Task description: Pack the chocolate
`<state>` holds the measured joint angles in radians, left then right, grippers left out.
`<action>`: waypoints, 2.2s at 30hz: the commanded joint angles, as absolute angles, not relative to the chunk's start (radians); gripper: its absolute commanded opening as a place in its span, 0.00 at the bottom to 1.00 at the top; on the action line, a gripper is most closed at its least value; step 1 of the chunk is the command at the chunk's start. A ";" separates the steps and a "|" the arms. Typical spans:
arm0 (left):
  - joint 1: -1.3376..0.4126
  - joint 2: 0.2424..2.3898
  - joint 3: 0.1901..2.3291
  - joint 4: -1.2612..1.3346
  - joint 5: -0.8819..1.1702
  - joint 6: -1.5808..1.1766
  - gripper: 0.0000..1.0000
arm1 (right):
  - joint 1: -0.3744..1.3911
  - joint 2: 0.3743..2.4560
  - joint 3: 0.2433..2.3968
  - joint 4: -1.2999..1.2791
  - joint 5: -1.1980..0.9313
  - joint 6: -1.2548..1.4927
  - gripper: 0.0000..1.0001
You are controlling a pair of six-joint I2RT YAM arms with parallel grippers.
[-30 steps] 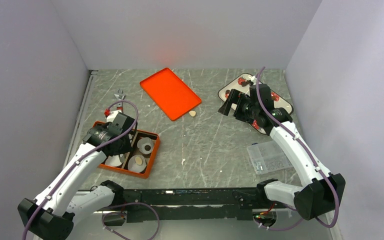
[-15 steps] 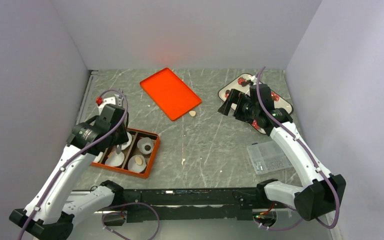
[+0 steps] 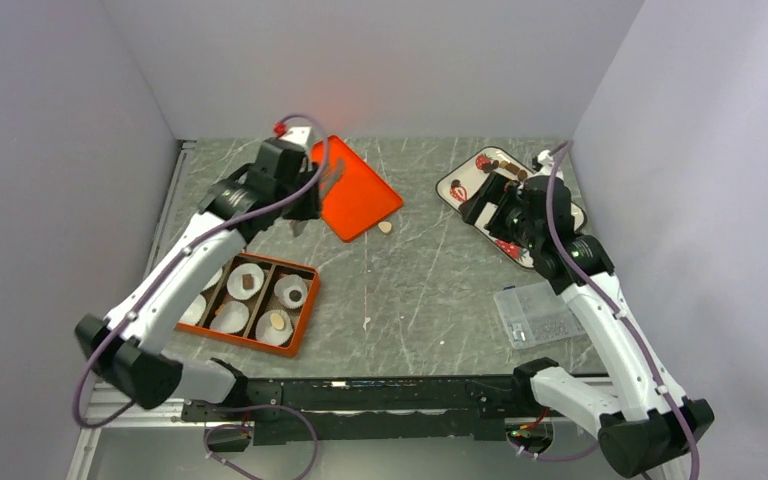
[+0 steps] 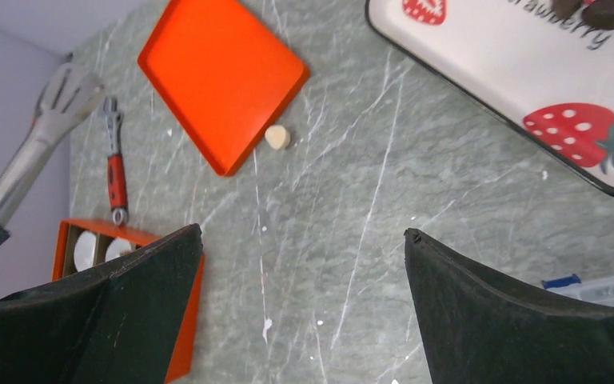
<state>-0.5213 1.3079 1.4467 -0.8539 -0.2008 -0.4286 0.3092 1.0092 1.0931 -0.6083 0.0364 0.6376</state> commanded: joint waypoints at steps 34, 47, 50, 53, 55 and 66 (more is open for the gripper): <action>-0.948 2.283 2.152 -0.282 0.286 -0.014 0.43 | 0.313 0.782 1.332 -0.873 0.414 0.771 1.00; -0.960 2.409 2.208 -0.241 0.349 0.107 0.43 | 0.312 0.804 1.326 -0.882 0.378 0.746 1.00; -0.962 2.431 2.219 -0.233 0.349 0.115 0.43 | 0.312 0.805 1.324 -0.883 0.374 0.743 1.00; -0.962 2.455 2.241 -0.240 0.346 0.122 0.43 | 0.313 0.809 1.325 -0.885 0.373 0.741 1.00; -0.963 2.461 2.241 -0.238 0.352 0.124 0.43 | 0.313 0.812 1.324 -0.885 0.373 0.739 1.00; -0.964 2.496 2.261 -0.240 0.351 0.135 0.44 | 0.313 0.824 1.309 -0.876 0.360 0.736 1.00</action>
<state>-0.9573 2.4878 2.2063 -0.2901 0.3202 0.1158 0.3092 0.8196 1.2957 -0.8833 0.3744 0.7513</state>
